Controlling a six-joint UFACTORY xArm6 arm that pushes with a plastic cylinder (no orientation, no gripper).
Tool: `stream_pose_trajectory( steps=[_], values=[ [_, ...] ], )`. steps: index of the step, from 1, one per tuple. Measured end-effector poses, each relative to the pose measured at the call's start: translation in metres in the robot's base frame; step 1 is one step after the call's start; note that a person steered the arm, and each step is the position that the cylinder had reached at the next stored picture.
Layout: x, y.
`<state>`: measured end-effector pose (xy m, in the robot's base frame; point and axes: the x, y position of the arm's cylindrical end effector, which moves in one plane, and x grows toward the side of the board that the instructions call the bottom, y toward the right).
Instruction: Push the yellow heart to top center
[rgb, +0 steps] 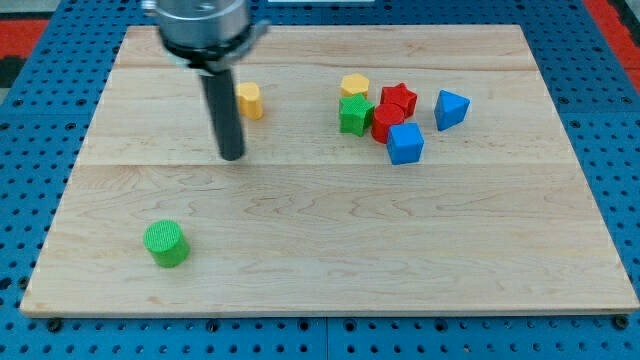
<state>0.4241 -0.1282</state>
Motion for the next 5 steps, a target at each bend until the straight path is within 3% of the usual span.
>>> stream_pose_trajectory(
  steps=[4,5],
  values=[
    [-0.062,0.013],
    [-0.045,0.048]
  ],
)
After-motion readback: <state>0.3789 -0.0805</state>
